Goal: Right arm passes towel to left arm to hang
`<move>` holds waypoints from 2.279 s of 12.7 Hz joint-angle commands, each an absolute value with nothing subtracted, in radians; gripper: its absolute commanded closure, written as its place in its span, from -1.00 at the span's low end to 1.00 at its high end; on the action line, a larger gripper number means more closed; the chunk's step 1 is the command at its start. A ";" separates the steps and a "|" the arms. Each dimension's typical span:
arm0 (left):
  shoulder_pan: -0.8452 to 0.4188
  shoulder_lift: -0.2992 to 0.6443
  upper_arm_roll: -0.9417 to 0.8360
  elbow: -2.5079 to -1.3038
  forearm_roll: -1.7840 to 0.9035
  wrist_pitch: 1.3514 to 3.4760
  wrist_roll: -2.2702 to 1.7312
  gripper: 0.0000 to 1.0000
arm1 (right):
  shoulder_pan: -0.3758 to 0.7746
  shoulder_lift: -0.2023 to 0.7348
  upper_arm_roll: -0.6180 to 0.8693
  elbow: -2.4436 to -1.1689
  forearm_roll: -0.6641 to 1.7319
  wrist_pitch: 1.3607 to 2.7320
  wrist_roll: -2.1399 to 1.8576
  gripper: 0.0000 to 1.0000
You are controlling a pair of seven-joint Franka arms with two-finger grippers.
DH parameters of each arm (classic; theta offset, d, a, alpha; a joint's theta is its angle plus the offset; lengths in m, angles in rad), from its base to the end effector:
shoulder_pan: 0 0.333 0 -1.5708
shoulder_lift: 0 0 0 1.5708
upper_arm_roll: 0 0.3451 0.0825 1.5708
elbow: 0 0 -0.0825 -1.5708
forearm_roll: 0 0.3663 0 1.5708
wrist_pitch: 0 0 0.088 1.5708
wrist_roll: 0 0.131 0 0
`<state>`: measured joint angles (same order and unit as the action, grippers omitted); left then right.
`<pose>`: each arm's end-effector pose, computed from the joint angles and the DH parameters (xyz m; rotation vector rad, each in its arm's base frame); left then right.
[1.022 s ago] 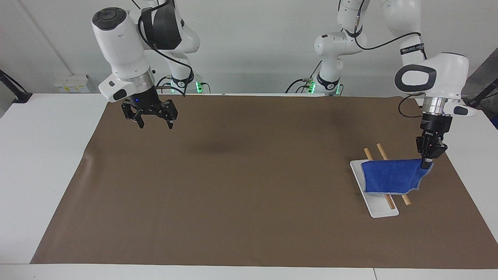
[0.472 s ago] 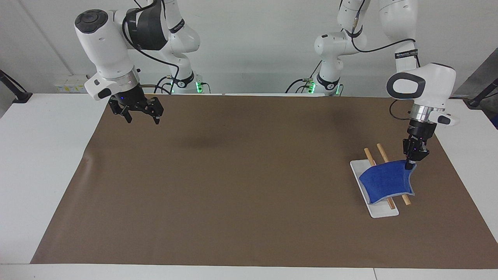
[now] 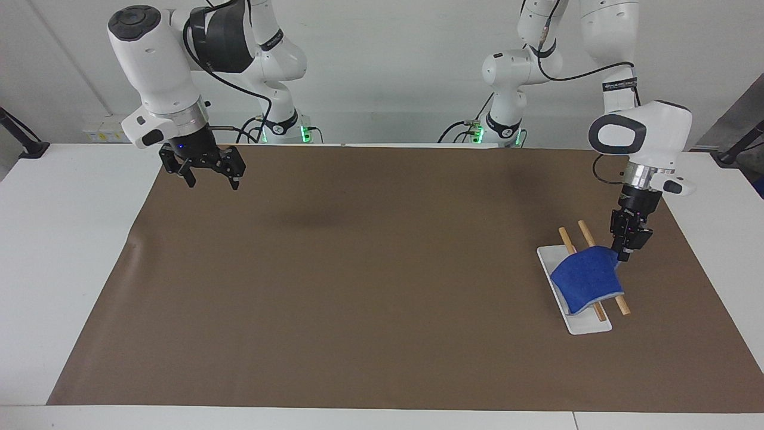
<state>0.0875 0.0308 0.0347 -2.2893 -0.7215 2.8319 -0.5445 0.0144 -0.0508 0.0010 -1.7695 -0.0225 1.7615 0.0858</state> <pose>0.5433 0.0958 0.4072 2.0808 1.5859 0.5276 0.5328 0.0057 0.5824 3.1191 -0.1039 0.0685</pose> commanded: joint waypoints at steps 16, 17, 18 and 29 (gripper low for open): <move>0.232 0.023 0.035 -1.757 -0.223 1.874 -0.350 -0.39 | 0.011 -0.049 0.002 -1.750 -0.020 1.744 0.077 -1.00; 0.215 0.025 0.031 -1.700 -0.188 1.803 -0.350 -0.39 | 0.003 -0.049 0.002 -1.752 -0.020 1.743 0.075 -1.00; 0.186 0.025 0.028 -1.657 -0.146 1.746 -0.350 -0.39 | -0.003 -0.049 0.002 -1.750 -0.020 1.744 0.077 -1.00; -0.147 0.006 0.015 -1.586 0.064 1.598 -0.200 -0.46 | -0.006 -0.049 0.002 -1.752 -0.020 1.749 0.069 -1.00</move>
